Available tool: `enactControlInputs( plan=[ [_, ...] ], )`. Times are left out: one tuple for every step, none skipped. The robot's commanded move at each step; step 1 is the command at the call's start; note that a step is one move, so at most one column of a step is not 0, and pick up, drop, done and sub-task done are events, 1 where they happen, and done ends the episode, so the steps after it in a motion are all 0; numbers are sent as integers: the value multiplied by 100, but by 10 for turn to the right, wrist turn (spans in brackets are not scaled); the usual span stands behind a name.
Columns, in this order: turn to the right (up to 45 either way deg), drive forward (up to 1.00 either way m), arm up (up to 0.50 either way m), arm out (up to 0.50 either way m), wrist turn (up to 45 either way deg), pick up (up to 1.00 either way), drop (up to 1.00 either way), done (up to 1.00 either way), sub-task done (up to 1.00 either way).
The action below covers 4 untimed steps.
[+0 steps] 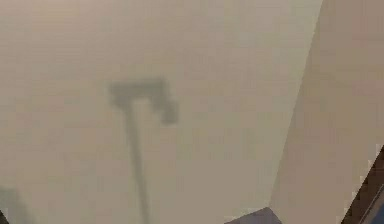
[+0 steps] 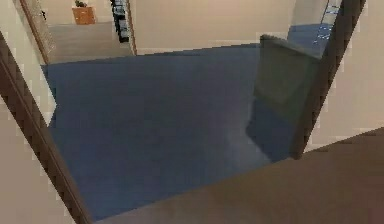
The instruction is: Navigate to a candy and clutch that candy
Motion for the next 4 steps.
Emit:
enactControlInputs(
  plan=[
    [-30,0,0,0,0,0,0,0,0],
    [0,20,0,0,0,0,0,0,0],
    [-450,0,0,0,0,0,0,0,0],
    [-450,0,0,0,0,0,0,0,0]
  ],
)
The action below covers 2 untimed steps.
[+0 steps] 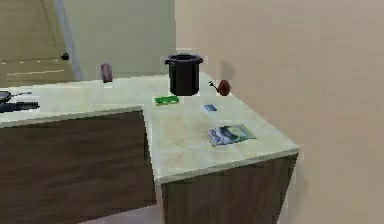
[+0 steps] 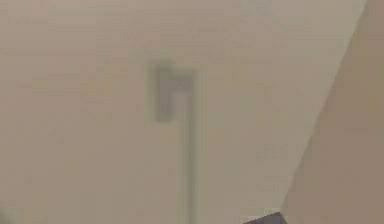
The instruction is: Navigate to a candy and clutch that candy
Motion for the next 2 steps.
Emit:
enactControlInputs(
  plan=[
    [-450,0,0,0,0,0,0,0,0],
    [-240,0,0,0,0,0,0,0,0]
  ],
)
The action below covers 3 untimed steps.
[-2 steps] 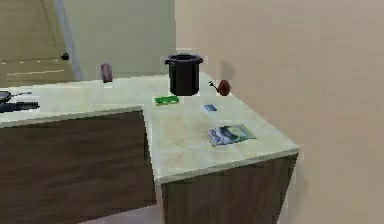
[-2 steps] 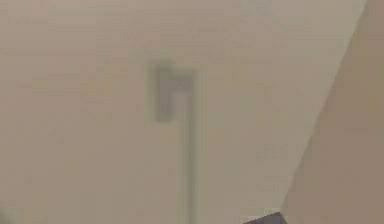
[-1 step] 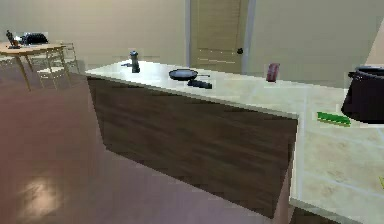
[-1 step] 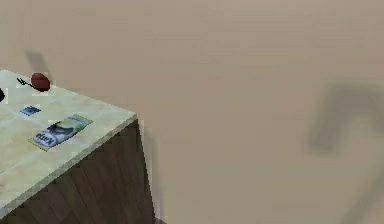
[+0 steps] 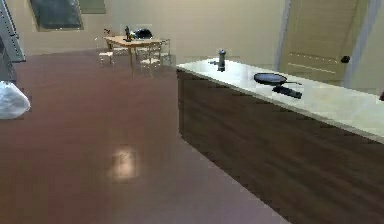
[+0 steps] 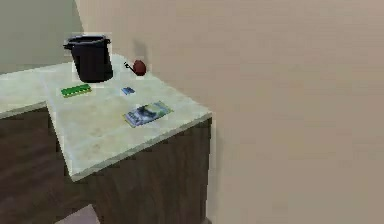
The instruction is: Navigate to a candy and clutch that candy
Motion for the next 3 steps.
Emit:
enactControlInputs(
  plan=[
    [450,0,0,0,0,0,0,0,0],
    [450,0,0,0,0,0,0,0,0],
    [120,0,0,0,0,0,0,0,0]
  ],
)
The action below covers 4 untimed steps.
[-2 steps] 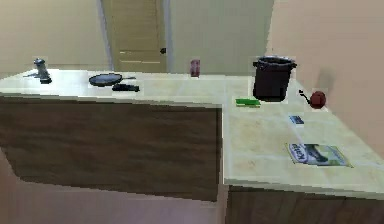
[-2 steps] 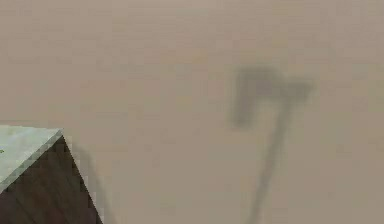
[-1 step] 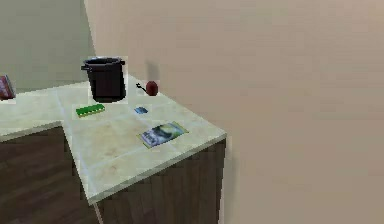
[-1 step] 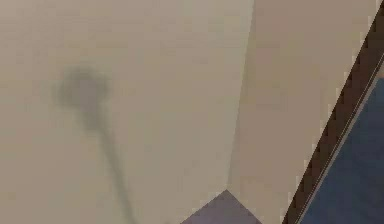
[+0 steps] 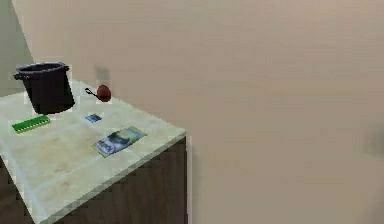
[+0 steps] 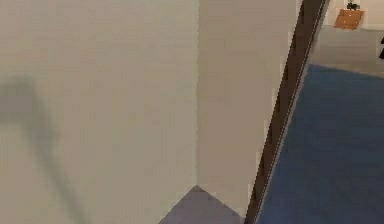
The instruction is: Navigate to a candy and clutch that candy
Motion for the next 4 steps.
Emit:
enactControlInputs(
  plan=[
    [0,45,0,0,0,0,0,0,0],
    [-450,0,0,0,0,0,0,0,0],
    [-450,0,0,0,0,0,0,0,0],
    [-270,0,0,0,0,0,0,0,0]
  ],
)
